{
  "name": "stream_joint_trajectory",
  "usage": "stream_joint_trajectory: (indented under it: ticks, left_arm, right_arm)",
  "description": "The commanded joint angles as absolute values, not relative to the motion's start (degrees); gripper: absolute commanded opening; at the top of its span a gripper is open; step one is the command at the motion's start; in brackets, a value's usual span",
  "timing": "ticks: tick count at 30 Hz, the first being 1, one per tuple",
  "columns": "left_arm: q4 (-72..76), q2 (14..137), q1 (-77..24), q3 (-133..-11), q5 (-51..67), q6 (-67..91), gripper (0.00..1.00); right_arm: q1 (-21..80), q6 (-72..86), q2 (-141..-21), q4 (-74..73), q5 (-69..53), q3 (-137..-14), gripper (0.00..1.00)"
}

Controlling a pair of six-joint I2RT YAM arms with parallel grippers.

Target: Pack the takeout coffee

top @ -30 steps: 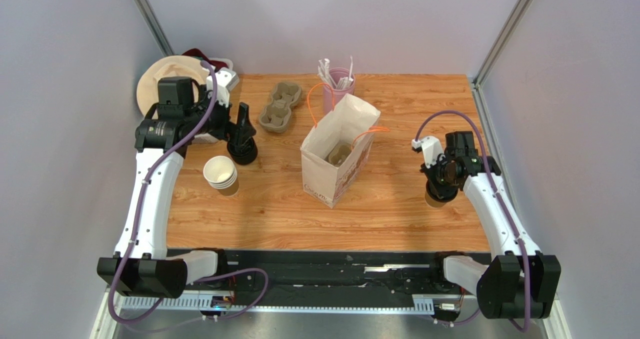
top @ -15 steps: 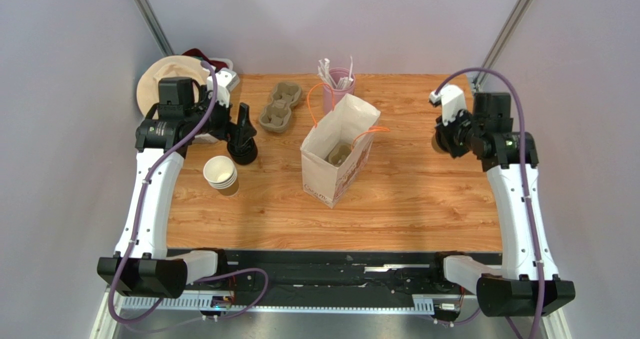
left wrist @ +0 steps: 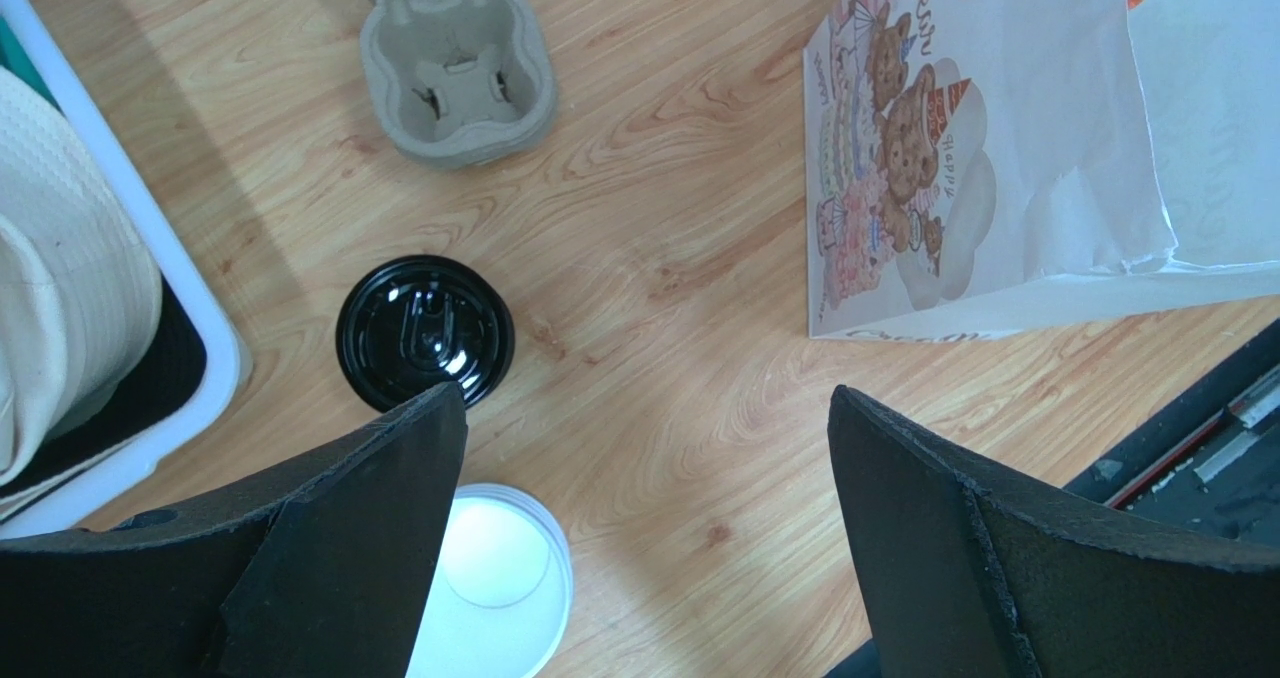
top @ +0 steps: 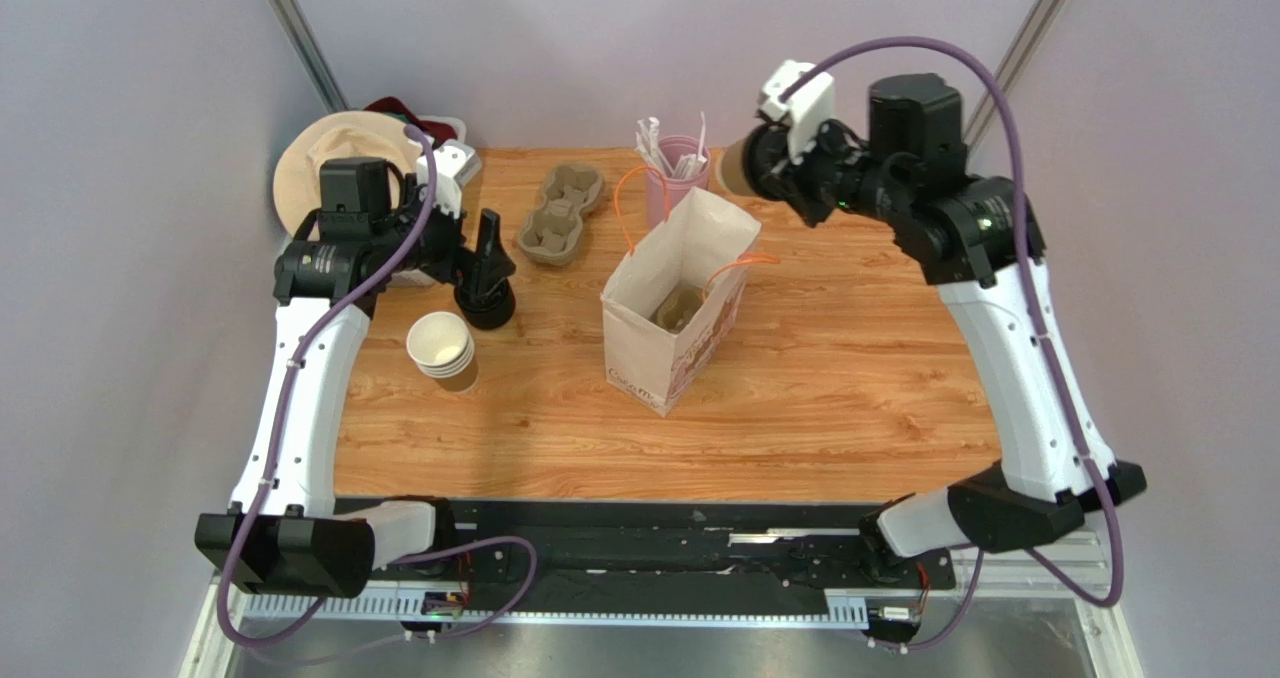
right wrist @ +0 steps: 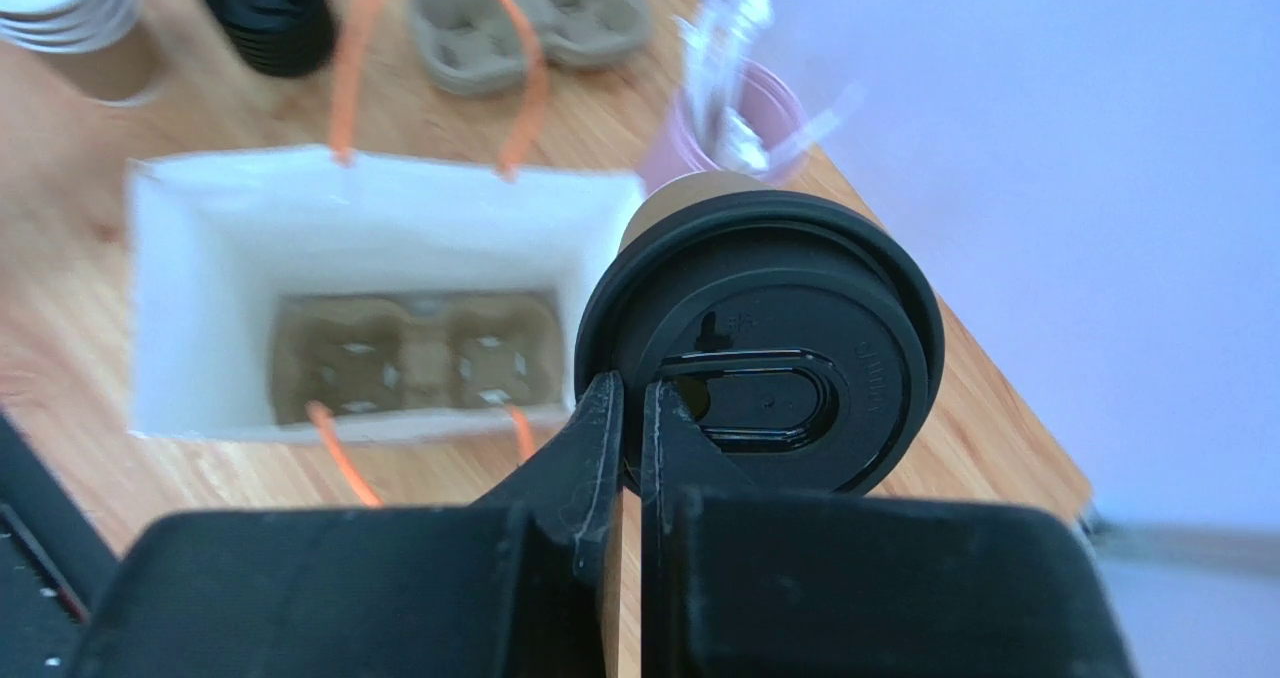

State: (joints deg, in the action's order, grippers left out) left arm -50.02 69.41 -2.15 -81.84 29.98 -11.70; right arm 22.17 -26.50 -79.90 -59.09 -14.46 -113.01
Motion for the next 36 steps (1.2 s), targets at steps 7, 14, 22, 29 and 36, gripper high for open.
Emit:
stream_joint_trajectory:
  ticks: [7,14,22,29,36]
  left_arm:
    - [-47.90,66.54,-1.76,-81.21,30.50,-12.22,0.99]
    - [-47.02,65.04,-1.67,-79.89,30.15,-12.22,0.99]
    - [-47.02,65.65,-1.67,-80.16,31.20,-11.87,0.99]
    - [-46.93,65.21,-1.67,-79.89,31.29,-11.86,0.99]
    - [-46.84,65.39,-1.67,-79.98,31.73,-11.60,0.99]
  right_arm:
    - [35.06,-26.72,-97.11,-67.58,-10.20,-129.53,0.00]
    - [35.95,-27.51,-95.29,-69.79,-9.49,-125.17,0.00]
    - [37.00,-27.25,-91.85,-71.80,-9.93,-125.07,0.00]
    - [38.05,-28.47,-93.42,-77.24,-8.27,-125.42,0.00]
    - [38.23,-29.97,-100.80,-82.79,-5.10,-131.57,0.00]
